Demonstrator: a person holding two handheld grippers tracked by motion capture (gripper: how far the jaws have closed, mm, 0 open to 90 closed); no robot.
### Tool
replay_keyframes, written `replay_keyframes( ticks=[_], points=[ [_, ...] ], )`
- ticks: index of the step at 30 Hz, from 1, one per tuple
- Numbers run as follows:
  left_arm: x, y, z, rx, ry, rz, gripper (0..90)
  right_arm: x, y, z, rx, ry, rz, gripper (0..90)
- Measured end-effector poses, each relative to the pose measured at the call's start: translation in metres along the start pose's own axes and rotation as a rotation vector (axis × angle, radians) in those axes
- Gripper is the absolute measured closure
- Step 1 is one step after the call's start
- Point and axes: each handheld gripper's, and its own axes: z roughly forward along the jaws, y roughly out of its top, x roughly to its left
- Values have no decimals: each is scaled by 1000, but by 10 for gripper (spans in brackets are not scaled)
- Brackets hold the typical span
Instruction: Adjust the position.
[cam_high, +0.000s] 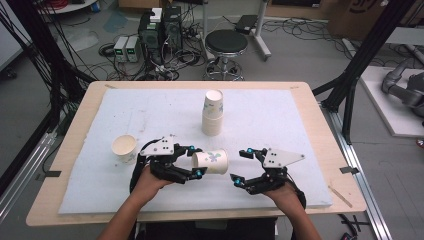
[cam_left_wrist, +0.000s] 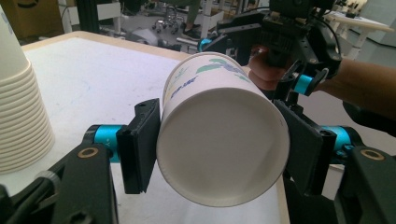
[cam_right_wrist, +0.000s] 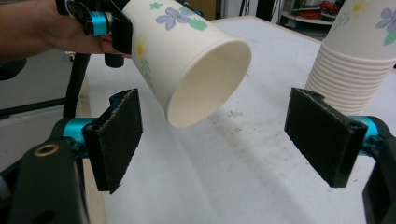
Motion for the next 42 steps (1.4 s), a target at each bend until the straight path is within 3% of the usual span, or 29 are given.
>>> replay_keyframes(
  ticks=[15, 22, 32, 42],
  points=[
    [-4, 4, -3, -36, -64, 3, 348, -1, -4, 1, -10, 63, 26, 220],
    [-6, 4, 1, -33, -116, 4, 348, 3, -2, 7, -10, 115, 21, 215],
    [-5, 4, 4, -77, -201, -28, 350, 5, 0, 11, -39, 184, 36, 199],
    [-4, 2, 8, -100, -259, -58, 350, 7, 1, 14, -73, 238, 60, 194]
  ],
)
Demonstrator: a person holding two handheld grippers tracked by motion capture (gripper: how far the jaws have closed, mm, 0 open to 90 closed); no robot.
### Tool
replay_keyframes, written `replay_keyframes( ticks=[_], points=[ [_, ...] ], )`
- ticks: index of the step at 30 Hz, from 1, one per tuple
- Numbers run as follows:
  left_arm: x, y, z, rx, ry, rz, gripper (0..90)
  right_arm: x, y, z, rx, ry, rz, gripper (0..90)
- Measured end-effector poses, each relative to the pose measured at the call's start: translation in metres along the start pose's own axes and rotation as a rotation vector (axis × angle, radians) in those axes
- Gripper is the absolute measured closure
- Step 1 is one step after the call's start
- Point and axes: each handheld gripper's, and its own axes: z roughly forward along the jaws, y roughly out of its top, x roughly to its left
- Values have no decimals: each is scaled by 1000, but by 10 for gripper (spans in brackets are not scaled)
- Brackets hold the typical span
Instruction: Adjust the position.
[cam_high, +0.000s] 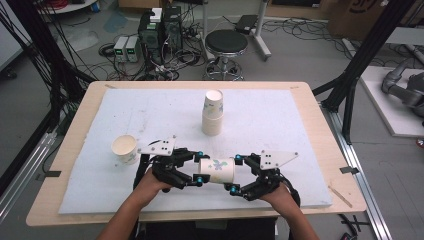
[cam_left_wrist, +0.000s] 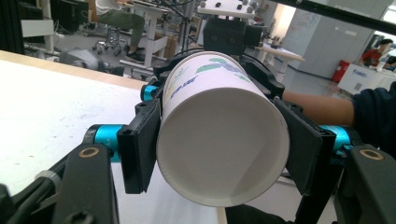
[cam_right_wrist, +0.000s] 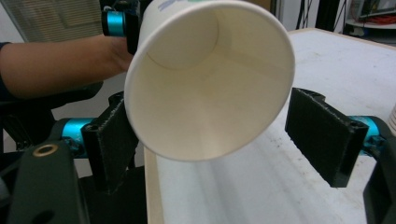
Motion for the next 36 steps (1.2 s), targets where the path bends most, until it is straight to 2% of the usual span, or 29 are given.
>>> replay_keyframes(
  ticks=[3, 8, 13, 18, 19, 20, 21, 24, 27, 29, 36],
  points=[
    [0, -1, 1, 5, 4, 2, 351, 1, 0, 0, -10, 15, -7, 238],
    [1, -3, 1, -5, 1, -7, 353, 2, 1, -1, -23, 9, -20, 258],
    [-1, -7, 1, 23, -1, -19, 357, 1, 3, -5, -51, 22, -23, 286],
    [-3, -7, 0, 23, 2, -12, 344, 3, 3, -5, -45, 34, -18, 287],
    [-4, -8, 0, 20, 16, -14, 265, 3, 4, -5, -44, 33, -17, 287],
    [-5, -8, 0, 20, 58, -40, 185, 3, 4, -5, -43, 34, -14, 287],
    [-6, -7, -1, 39, 77, -33, 133, 2, 4, -5, -47, 28, -20, 287],
    [-8, -6, -4, 81, 113, -9, 128, 0, 5, -6, -45, 30, -1, 286],
    [-9, -5, -9, 90, 140, 4, 128, -1, 6, -7, -35, 31, 13, 286],
    [-9, -5, -12, 85, 153, -6, 128, -2, 8, -8, -17, 11, -3, 286],
    [-10, -3, -18, 110, 201, 11, 129, -5, 11, -8, 71, -33, -17, 286]
  ],
)
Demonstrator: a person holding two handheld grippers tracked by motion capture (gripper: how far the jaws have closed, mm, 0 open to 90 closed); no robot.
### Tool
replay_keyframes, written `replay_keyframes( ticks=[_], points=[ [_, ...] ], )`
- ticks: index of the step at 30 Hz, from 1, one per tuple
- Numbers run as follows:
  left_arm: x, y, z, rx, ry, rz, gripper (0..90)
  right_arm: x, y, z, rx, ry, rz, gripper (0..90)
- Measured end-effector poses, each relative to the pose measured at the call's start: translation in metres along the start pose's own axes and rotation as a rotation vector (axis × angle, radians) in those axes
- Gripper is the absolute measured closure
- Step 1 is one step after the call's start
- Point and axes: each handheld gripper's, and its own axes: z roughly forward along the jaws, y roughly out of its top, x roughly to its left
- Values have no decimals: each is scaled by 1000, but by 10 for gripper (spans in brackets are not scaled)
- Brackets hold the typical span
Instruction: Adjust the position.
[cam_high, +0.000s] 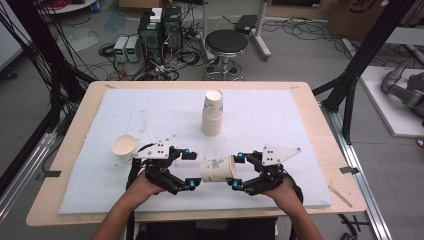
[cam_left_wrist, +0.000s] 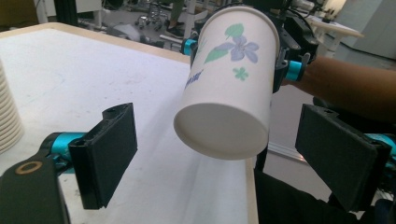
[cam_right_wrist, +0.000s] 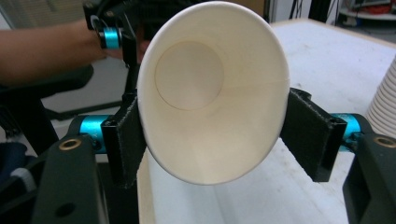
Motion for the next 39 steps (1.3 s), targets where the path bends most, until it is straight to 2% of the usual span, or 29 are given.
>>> replay_keyframes(
  ticks=[1, 10, 20, 31, 39],
  points=[
    [0, 1, -1, 12, 24, 12, 129, -1, 0, 0, 7, -13, -6, 286],
    [1, 3, 1, 63, 41, 26, 132, -5, 7, 1, 90, -37, -22, 286],
    [-1, 8, 5, 106, 45, 53, 138, -4, 14, 5, 188, -43, -58, 285],
    [-1, 6, 10, 171, 61, 63, 140, -4, 24, 12, 284, -51, -108, 285],
    [-2, 6, 16, 225, 67, 83, 148, -3, 32, 21, 349, -31, -154, 284]
  ],
)
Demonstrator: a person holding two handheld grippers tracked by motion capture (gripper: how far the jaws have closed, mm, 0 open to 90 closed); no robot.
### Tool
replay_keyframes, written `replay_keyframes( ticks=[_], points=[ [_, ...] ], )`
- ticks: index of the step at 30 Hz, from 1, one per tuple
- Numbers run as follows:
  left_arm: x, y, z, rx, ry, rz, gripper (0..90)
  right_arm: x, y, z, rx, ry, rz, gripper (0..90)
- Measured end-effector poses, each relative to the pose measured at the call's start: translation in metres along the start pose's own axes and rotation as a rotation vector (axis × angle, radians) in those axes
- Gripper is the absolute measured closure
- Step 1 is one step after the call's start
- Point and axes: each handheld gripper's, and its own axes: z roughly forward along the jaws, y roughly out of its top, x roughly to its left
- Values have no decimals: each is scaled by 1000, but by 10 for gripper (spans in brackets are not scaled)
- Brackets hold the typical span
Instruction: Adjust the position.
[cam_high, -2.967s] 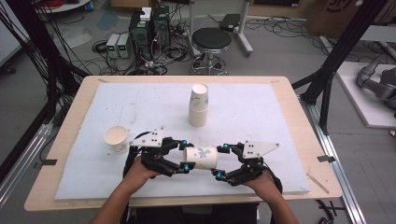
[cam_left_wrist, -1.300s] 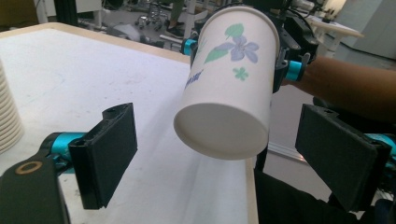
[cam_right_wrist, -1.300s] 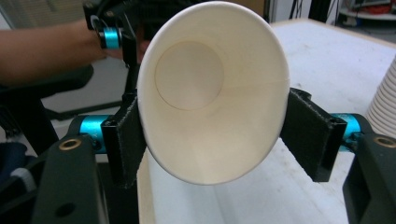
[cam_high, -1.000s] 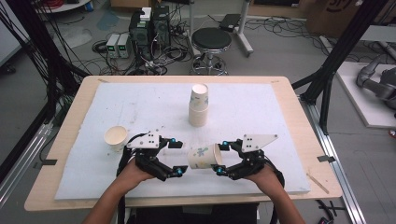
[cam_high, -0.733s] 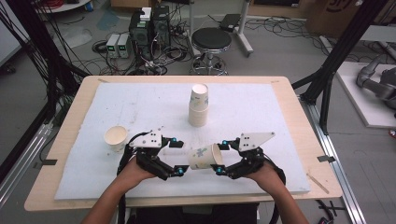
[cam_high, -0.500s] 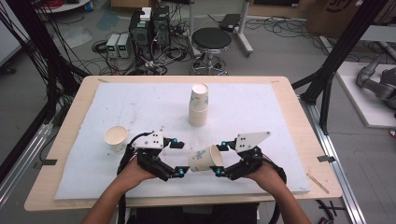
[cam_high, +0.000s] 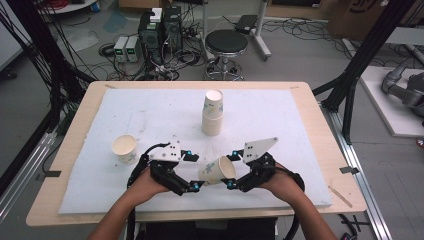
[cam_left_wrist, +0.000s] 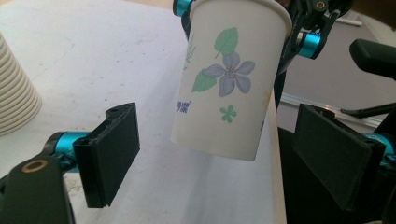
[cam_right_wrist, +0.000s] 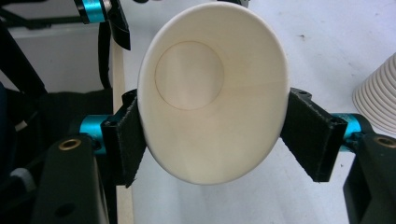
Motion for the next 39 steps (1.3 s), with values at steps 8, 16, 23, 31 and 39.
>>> replay_keyframes(
  ticks=[8, 16, 23, 31, 39],
  points=[
    [-2, 1, 6, 28, -3, 24, 156, 2, 14, 5, 67, 10, -61, 284],
    [-4, 3, 14, 89, -29, 53, 183, 5, 25, 10, 137, 15, -113, 284],
    [-4, 4, 18, 116, -40, 63, 199, 7, 29, 12, 168, 23, -135, 284],
    [-4, 3, 23, 140, -54, 68, 238, 9, 32, 17, 201, 21, -166, 284],
    [-3, 3, 28, 148, -77, 66, 285, 10, 32, 18, 217, 28, -167, 284]
  ],
)
